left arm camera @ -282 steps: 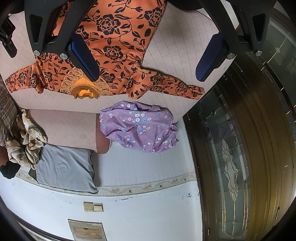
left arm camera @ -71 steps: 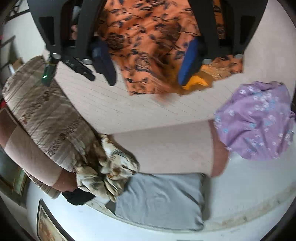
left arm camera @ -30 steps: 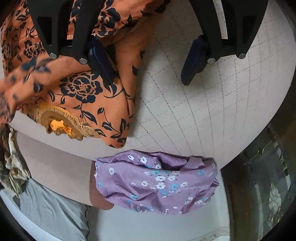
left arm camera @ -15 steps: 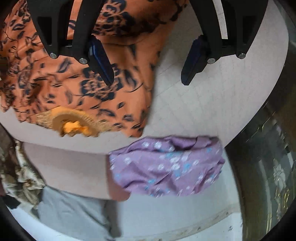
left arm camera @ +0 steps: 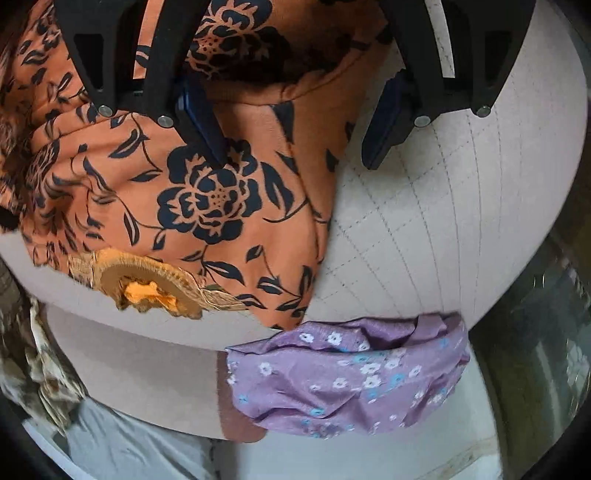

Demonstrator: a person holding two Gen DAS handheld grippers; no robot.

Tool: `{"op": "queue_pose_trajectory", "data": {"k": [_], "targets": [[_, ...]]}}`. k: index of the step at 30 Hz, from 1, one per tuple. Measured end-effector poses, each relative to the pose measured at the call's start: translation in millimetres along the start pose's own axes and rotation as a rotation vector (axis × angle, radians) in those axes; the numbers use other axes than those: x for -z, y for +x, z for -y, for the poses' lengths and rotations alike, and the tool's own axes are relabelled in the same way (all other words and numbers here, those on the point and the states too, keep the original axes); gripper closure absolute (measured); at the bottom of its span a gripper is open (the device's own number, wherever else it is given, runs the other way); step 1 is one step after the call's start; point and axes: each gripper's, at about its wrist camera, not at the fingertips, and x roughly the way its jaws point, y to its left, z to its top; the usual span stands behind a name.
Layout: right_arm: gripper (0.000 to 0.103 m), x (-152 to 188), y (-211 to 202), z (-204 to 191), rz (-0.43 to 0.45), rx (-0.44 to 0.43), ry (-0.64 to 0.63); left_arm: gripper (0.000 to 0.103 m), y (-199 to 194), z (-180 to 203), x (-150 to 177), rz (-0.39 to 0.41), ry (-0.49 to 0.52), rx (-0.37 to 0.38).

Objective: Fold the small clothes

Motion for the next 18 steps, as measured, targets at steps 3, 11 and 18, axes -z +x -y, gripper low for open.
{"op": "queue_pose_trajectory", "data": {"k": [3,11,18], "targets": [[0.064,5,49,-11,-0.167,-0.001,-0.012,0.026,10,5,5,-0.024,0.019,-0.014],[0.064,8,14,-7,-0.129,-0.068,-0.02,0.026,-23,12,2,0.058,0.061,-0.013],[0.064,36,-58,4,-0.045,-0.127,-0.005,0.026,-91,9,5,0.186,0.016,0.019]]}}
